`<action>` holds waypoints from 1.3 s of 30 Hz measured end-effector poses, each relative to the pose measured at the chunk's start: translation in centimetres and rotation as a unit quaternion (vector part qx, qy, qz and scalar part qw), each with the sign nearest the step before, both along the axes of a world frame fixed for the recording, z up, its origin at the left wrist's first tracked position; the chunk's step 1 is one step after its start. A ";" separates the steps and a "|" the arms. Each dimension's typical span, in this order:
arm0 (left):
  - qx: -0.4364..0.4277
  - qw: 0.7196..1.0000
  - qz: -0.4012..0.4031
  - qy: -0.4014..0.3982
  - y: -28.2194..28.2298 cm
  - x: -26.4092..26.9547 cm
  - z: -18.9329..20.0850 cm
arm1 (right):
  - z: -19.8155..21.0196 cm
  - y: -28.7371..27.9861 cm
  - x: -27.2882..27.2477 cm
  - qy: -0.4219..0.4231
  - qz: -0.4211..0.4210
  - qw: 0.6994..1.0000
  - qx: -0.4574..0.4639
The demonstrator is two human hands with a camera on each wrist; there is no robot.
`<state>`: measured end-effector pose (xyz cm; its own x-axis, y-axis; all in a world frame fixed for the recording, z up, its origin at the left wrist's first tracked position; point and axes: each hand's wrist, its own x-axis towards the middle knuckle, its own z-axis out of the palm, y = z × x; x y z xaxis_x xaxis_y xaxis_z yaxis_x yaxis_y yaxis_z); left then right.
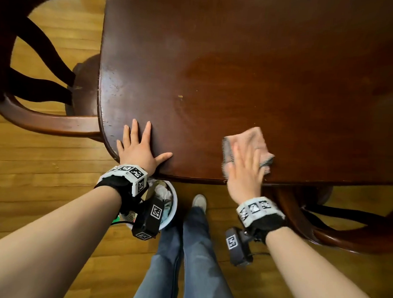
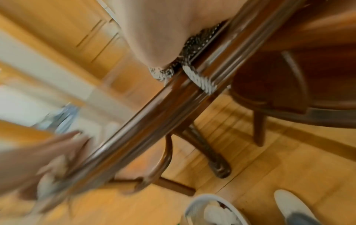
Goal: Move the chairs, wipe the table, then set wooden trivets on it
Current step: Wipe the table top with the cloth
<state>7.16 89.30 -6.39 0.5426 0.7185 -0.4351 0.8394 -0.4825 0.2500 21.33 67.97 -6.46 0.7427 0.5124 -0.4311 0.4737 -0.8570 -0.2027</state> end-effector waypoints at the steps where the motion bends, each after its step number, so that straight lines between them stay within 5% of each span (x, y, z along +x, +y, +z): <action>1: -0.003 1.000 0.000 0.003 0.1 0.0 0.0 | 0.1 1.3 -1.5 0.012 0.044 0.999 0.005; 5: 0.003 1.000 0.009 -0.006 0.4 0.1 -0.2 | 0.0 6.4 -4.0 0.024 0.141 0.989 0.026; 10: -0.020 0.997 0.070 0.002 2.6 1.5 0.4 | 0.3 7.3 -0.3 0.031 0.210 0.977 0.008; 19: -0.017 0.997 0.067 0.030 7.3 7.0 0.5 | -0.5 13.7 12.1 0.005 0.079 0.997 -0.005; 39: -0.018 0.998 0.048 0.027 30.2 35.0 -0.5 | -1.4 42.0 44.0 -0.043 0.115 0.992 0.015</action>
